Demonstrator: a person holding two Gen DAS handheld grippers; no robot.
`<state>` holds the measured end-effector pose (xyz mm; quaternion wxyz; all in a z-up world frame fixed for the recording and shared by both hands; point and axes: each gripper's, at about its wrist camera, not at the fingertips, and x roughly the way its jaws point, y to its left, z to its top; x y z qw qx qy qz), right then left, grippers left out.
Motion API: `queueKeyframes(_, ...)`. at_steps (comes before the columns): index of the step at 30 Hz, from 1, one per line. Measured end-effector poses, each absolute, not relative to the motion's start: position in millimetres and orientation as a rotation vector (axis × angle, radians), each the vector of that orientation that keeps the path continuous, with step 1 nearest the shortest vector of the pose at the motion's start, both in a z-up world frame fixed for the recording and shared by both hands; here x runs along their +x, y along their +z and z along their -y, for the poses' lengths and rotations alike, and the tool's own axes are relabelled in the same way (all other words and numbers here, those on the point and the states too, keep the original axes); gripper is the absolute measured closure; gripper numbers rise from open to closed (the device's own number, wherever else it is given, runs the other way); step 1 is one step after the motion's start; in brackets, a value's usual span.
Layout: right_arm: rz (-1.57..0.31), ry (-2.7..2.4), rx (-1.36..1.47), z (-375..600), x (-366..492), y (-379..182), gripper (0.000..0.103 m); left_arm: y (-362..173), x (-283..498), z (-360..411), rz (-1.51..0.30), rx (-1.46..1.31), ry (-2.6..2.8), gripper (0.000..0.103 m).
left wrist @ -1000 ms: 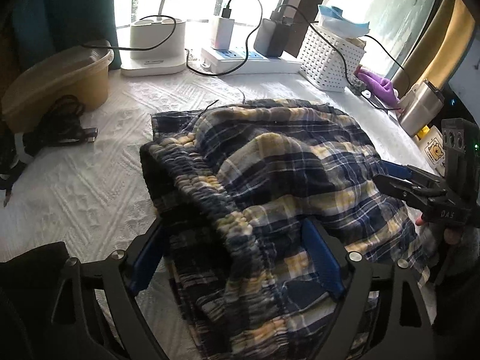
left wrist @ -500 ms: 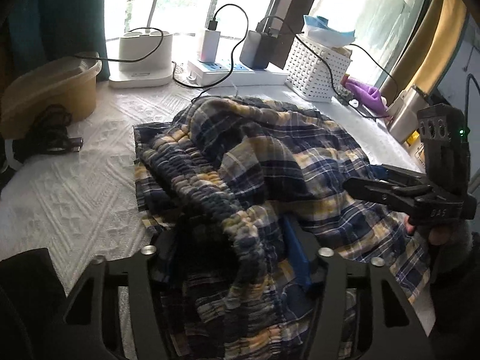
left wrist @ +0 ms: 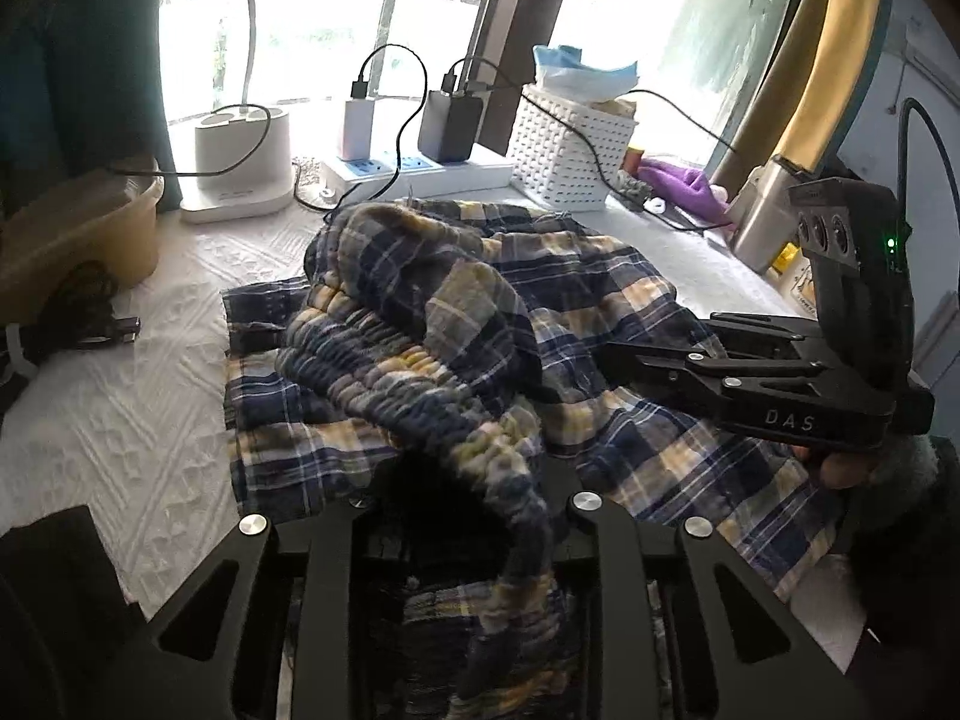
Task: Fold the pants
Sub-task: 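Lift the folded pants with both grippers and carry them toward the cardboard box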
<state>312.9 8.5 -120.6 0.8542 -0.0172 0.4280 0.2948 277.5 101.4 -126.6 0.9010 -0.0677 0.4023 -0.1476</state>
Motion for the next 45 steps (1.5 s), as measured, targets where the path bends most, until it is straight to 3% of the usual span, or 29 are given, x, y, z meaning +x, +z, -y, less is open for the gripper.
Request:
queueKeyframes(5,-0.87,0.61,-0.061,-8.5,303.2,-112.0,0.076,-126.7,270.9,-103.7,-0.847,-0.099,-0.232,0.076)
queueKeyframes(7,-0.873,0.604,-0.05,-4.8,303.3,-114.5,0.076,-133.0,275.3,-110.3,-0.883,-0.089,-0.173,0.061)
queueKeyframes(8,-0.876,0.599,-0.045,-4.6,303.3,-116.1,0.076,-137.4,277.9,-113.9,-0.906,-0.093,-0.147,0.043)
queueKeyframes(9,-0.883,0.593,-0.039,-3.3,304.1,-119.1,0.076,-141.4,279.2,-117.0,-0.923,-0.1,-0.136,0.033)
queueKeyframes(18,-0.915,0.593,0.021,4.6,311.6,-127.7,0.076,-150.0,288.8,-122.2,-0.933,-0.111,-0.152,0.027)
queueKeyframes(20,-0.927,0.597,0.047,7.0,315.3,-128.8,0.076,-149.7,292.3,-119.6,-0.933,-0.112,-0.161,0.028)
queueKeyframes(22,-0.939,0.593,0.067,9.7,316.9,-130.0,0.072,-149.8,294.1,-114.3,-0.932,-0.11,-0.196,0.046)
queueKeyframes(24,-0.953,0.579,0.081,11.7,319.5,-131.6,0.056,-149.4,293.6,-108.3,-0.927,-0.099,-0.217,0.057)
queueKeyframes(26,-0.971,0.58,0.104,13.8,323.4,-134.3,0.047,-148.0,292.5,-105.6,-0.92,-0.1,-0.233,0.067)
queueKeyframes(28,-0.97,0.601,0.105,11.9,322.9,-133.9,0.047,-146.1,290.8,-105.1,-0.914,-0.104,-0.242,0.076)
queueKeyframes(29,-0.97,0.611,0.098,9.3,322.2,-133.5,0.048,-144.4,289.2,-105.2,-0.906,-0.109,-0.248,0.077)
queueKeyframes(30,-0.965,0.621,0.085,5.9,321.4,-132.5,0.058,-143.0,287.9,-104.5,-0.9,-0.11,-0.248,0.078)
queueKeyframes(34,-0.92,0.623,0.02,-2.4,312.4,-124.1,0.072,-131.7,277.5,-101.6,-0.858,-0.105,-0.245,0.079)
queueKeyframes(45,-0.757,0.616,-0.068,-10.4,272.5,-64.5,0.075,-77.5,234.4,-92.5,-0.7,-0.077,-0.232,0.079)
